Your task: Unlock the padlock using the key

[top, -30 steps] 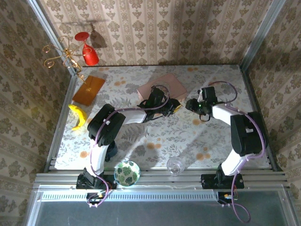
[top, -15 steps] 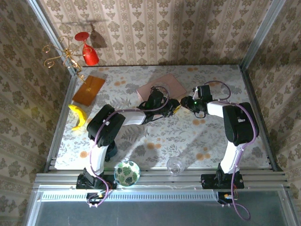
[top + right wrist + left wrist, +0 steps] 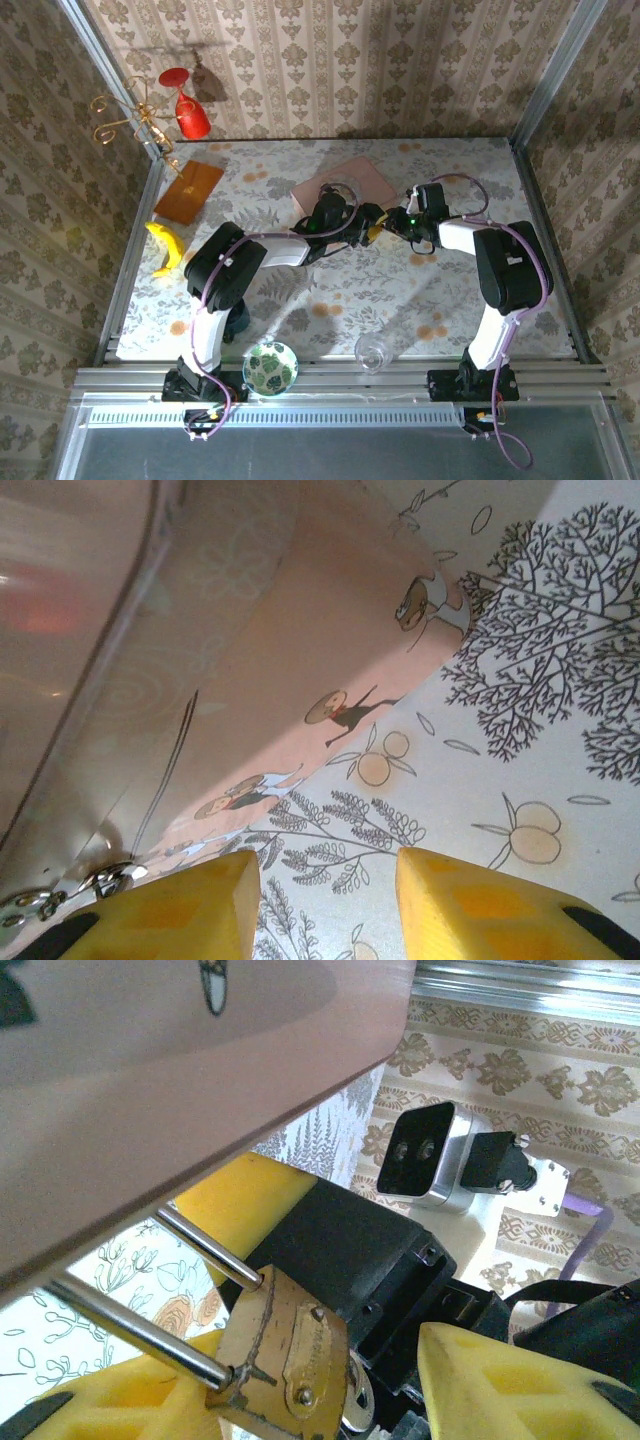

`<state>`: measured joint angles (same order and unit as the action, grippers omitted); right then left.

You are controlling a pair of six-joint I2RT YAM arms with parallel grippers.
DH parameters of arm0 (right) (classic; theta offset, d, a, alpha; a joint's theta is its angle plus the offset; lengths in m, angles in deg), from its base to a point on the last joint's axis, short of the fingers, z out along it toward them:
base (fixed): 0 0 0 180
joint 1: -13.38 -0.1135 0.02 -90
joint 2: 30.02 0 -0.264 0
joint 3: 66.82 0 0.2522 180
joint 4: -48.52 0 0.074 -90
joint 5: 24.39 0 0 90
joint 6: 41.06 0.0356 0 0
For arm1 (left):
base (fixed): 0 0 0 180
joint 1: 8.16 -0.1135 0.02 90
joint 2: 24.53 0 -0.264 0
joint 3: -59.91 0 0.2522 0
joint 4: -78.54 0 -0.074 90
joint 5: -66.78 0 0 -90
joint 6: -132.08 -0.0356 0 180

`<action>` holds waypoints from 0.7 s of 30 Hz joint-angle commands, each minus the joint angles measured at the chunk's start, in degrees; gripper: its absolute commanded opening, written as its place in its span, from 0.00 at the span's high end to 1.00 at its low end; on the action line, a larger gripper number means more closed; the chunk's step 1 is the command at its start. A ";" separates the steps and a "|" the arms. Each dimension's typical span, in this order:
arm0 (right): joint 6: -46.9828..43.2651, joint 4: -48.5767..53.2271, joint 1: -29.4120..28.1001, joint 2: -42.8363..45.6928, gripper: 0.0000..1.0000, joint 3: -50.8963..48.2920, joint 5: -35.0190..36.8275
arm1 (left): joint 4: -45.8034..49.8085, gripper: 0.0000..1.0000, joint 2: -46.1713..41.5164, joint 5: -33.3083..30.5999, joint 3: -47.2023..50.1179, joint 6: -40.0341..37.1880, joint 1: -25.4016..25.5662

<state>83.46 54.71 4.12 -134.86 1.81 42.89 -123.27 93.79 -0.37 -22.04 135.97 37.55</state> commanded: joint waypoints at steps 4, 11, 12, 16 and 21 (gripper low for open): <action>-0.64 -0.30 -0.50 1.92 0.59 -1.49 0.53 | 6.14 0.59 3.36 0.18 5.03 9.48 0.87; -1.36 0.21 -0.42 2.35 0.59 -2.05 1.32 | 2.65 0.70 3.32 -1.64 7.32 12.01 0.86; -1.54 0.44 -0.48 2.52 0.59 -2.06 1.50 | 2.17 0.70 3.23 -1.99 7.83 12.43 0.86; -1.99 0.59 -0.50 2.75 0.59 -2.58 1.89 | 0.69 0.62 2.97 -2.93 9.50 13.72 0.91; -2.09 0.27 -0.43 2.71 0.60 -3.08 1.90 | -1.07 0.49 3.64 -3.30 10.84 15.22 1.12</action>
<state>82.26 54.12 3.95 -133.37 -0.57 44.18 -137.01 93.47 -3.14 -15.83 142.20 38.16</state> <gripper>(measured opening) 0.406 0.508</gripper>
